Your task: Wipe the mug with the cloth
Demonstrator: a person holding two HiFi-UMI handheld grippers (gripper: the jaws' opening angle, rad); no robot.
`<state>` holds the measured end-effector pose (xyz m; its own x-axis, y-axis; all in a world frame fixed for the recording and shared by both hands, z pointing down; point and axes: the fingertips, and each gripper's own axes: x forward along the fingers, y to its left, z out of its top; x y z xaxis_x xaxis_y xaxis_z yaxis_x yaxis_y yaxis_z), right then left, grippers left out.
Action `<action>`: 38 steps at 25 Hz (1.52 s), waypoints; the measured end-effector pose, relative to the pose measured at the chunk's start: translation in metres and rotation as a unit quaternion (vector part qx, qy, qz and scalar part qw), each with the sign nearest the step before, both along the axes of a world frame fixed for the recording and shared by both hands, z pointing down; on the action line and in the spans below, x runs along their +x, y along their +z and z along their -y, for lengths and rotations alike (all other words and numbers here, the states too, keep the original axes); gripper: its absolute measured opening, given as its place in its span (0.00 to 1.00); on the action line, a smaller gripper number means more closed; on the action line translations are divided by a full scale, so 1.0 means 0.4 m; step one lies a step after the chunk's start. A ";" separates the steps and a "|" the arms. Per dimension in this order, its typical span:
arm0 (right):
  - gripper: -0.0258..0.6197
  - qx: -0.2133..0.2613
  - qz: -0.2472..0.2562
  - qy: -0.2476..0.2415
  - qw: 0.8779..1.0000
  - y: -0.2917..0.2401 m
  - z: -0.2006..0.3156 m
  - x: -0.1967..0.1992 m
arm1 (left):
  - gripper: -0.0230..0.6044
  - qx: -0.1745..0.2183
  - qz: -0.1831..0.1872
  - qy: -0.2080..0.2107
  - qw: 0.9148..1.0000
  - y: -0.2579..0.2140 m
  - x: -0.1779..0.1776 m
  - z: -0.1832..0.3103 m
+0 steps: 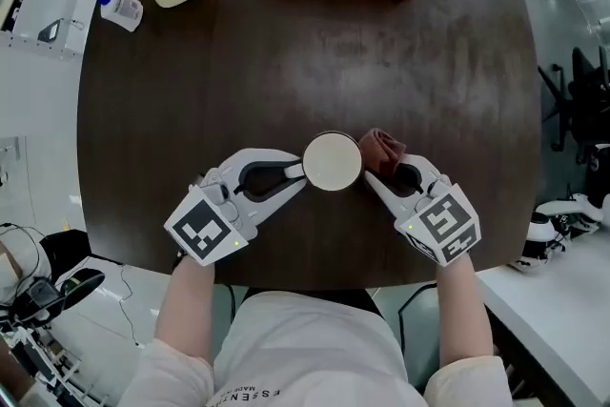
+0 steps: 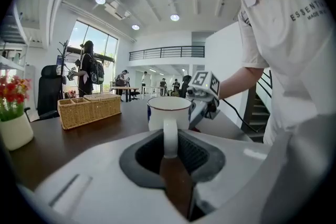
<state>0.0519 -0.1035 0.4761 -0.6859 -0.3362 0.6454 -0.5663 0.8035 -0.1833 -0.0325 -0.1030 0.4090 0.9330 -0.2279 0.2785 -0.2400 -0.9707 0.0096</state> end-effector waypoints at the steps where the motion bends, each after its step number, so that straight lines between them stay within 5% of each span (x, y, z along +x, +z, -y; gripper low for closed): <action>1: 0.17 0.000 0.001 0.007 1.000 0.002 0.003 -0.001 | 0.14 -0.001 -0.008 -0.001 1.000 -0.027 0.003 0.006; 6: 0.17 0.019 0.040 0.033 0.998 -0.033 0.040 -0.039 | 0.14 0.003 -0.018 0.020 1.000 -0.138 0.031 0.014; 16: 0.17 0.053 0.119 -0.011 0.991 -0.135 0.026 -0.138 | 0.14 0.022 -0.017 0.019 0.999 -0.199 0.047 0.024; 30: 0.17 0.019 0.096 -0.071 0.993 -0.133 -0.059 -0.135 | 0.14 0.027 -0.012 0.007 1.000 -0.199 0.057 -0.003; 38: 0.17 0.027 0.076 -0.034 0.996 -0.133 -0.061 -0.022 | 0.14 0.036 0.002 0.007 0.999 -0.180 0.043 -0.019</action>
<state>0.0429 -0.0790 0.4227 -0.7973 -0.3159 0.5144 -0.4783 0.8505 -0.2190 -0.0153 -0.0956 0.3371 0.9354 -0.2340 0.2652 -0.2261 -0.9722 -0.0603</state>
